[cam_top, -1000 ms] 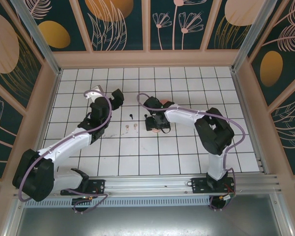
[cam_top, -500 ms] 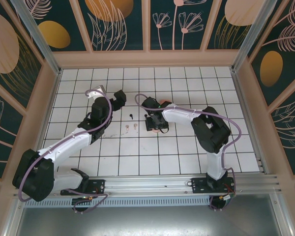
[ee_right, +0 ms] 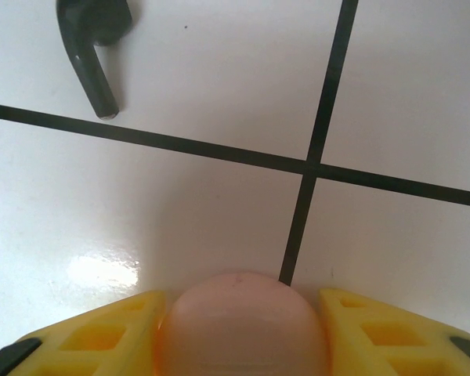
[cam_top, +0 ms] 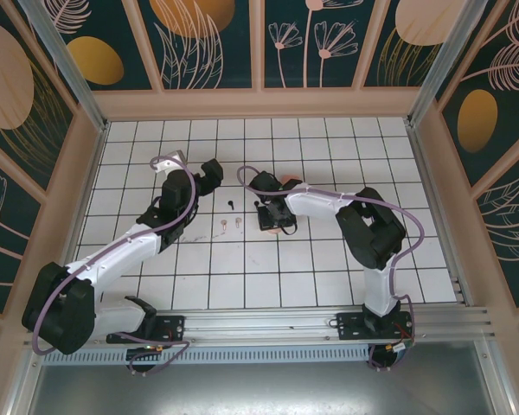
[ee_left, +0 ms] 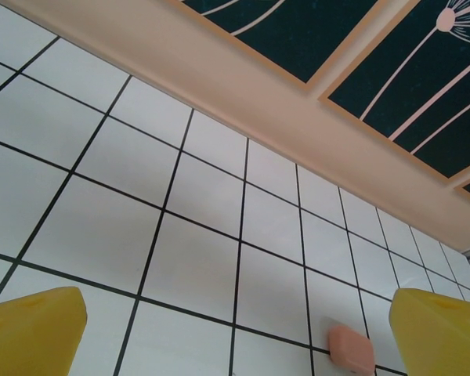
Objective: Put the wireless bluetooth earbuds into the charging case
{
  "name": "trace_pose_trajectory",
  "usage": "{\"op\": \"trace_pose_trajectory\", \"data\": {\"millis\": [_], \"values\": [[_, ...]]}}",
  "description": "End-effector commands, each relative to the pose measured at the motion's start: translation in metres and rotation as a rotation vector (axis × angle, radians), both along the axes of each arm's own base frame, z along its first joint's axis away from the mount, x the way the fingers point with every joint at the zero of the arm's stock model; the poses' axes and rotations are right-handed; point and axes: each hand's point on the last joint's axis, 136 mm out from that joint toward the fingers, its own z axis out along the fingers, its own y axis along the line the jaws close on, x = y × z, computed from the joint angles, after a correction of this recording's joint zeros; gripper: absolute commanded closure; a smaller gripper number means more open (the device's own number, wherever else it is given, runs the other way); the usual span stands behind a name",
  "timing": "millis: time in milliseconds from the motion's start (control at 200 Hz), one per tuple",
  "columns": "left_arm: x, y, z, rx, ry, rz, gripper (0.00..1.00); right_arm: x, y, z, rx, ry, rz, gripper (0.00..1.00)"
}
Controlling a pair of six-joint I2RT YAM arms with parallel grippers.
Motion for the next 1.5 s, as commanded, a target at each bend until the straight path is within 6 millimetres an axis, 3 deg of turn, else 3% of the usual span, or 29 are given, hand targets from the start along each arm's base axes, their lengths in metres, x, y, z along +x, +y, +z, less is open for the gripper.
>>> {"op": "trace_pose_trajectory", "data": {"millis": [0,130,425,581,771,971,1496], "values": [[0.004,-0.009,0.013,0.002,-0.018,-0.052,0.02,-0.01,-0.006,-0.006,-0.006,0.025,0.004,0.66],[0.003,-0.027,0.014,0.024,-0.068,-0.165,0.06,0.002,-0.002,0.028,0.085,-0.035,-0.04,0.66],[-0.029,-0.073,0.02,-0.114,-0.311,-0.484,0.11,0.061,-0.016,0.151,0.431,-0.229,-0.267,0.65],[-0.044,-0.091,0.021,-0.205,-0.384,-0.611,0.16,0.085,-0.021,0.187,0.605,-0.262,-0.38,0.65],[-0.051,-0.106,0.022,-0.319,-0.43,-0.711,0.28,0.095,-0.003,0.208,0.782,-0.23,-0.48,0.65],[-0.048,-0.117,0.024,-0.411,-0.456,-0.759,0.4,0.102,0.001,0.22,0.873,-0.233,-0.592,0.66],[-0.027,-0.15,0.012,-0.438,-0.446,-0.809,0.56,0.092,0.036,0.217,0.879,-0.2,-0.58,0.66]]}}
